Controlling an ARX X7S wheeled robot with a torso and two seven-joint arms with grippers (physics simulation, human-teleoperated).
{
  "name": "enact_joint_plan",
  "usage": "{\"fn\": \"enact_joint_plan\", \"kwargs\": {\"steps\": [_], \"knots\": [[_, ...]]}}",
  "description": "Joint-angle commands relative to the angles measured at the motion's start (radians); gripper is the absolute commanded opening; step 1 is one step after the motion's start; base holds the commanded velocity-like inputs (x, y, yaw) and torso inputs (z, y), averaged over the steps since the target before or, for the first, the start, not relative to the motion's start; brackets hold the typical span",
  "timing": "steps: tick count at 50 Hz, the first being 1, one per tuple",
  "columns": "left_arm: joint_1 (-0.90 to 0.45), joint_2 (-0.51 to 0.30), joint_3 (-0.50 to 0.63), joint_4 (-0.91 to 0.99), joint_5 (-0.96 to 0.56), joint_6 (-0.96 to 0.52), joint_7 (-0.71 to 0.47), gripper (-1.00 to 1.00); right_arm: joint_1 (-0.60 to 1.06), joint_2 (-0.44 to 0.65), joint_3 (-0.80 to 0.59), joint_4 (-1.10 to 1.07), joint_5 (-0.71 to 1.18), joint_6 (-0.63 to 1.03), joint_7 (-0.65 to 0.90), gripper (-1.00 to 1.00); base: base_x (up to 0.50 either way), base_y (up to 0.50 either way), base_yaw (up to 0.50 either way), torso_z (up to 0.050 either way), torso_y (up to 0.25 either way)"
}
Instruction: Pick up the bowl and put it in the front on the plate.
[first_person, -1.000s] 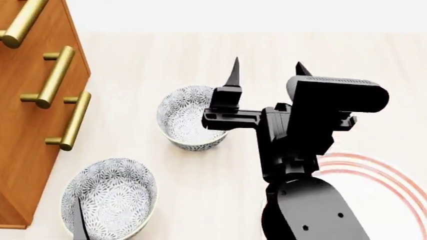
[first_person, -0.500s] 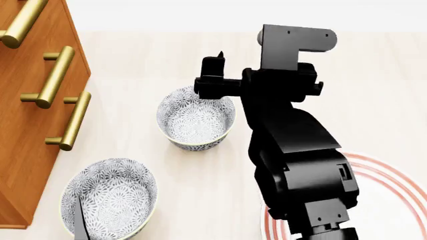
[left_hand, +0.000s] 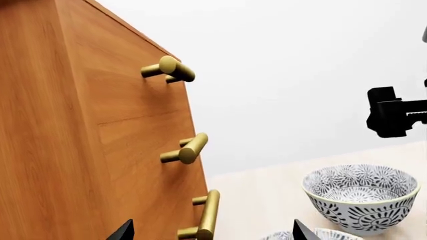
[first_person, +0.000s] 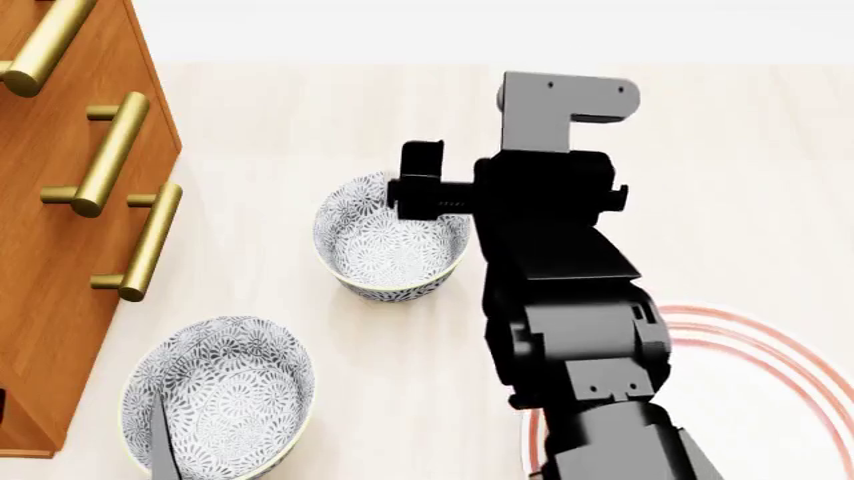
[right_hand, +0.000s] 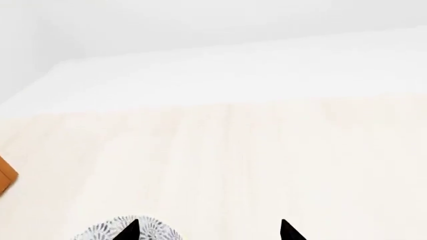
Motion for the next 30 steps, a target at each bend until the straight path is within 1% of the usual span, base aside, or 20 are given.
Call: {"fn": "enact_joint_plan", "kwargs": {"steps": [1, 10, 16, 22, 26, 30], "knots": [[-0.004, 0.011, -0.016, -0.015, 0.0, 0.017, 0.006, 1.0, 0.013, -0.026, -0.03, 0.057, 0.04, -0.021, -0.011, 1.0, 0.0, 0.0, 0.0, 0.0, 0.0], [-0.007, 0.009, -0.012, -0.021, -0.008, 0.012, 0.005, 1.0, 0.003, -0.025, -0.075, 0.06, 0.096, -0.025, -0.001, 1.0, 0.0, 0.0, 0.0, 0.0, 0.0], [-0.009, 0.008, -0.009, -0.021, -0.015, 0.004, 0.005, 1.0, -0.018, -0.018, -0.088, 0.017, 0.131, 0.0, 0.018, 1.0, 0.0, 0.0, 0.0, 0.0, 0.0], [-0.01, 0.005, -0.006, -0.02, -0.02, 0.0, 0.005, 1.0, -0.019, -0.019, -0.103, 0.035, 0.144, -0.011, 0.016, 1.0, 0.0, 0.0, 0.0, 0.0, 0.0], [-0.01, 0.004, -0.004, -0.024, -0.023, 0.0, 0.004, 1.0, 0.013, -0.019, -0.089, 0.068, 0.173, -0.01, 0.018, 1.0, 0.0, 0.0, 0.0, 0.0, 0.0], [-0.011, 0.003, -0.002, -0.025, -0.026, -0.004, 0.004, 1.0, 0.012, -0.013, -0.083, 0.054, 0.198, 0.01, 0.029, 1.0, 0.0, 0.0, 0.0, 0.0, 0.0]]}}
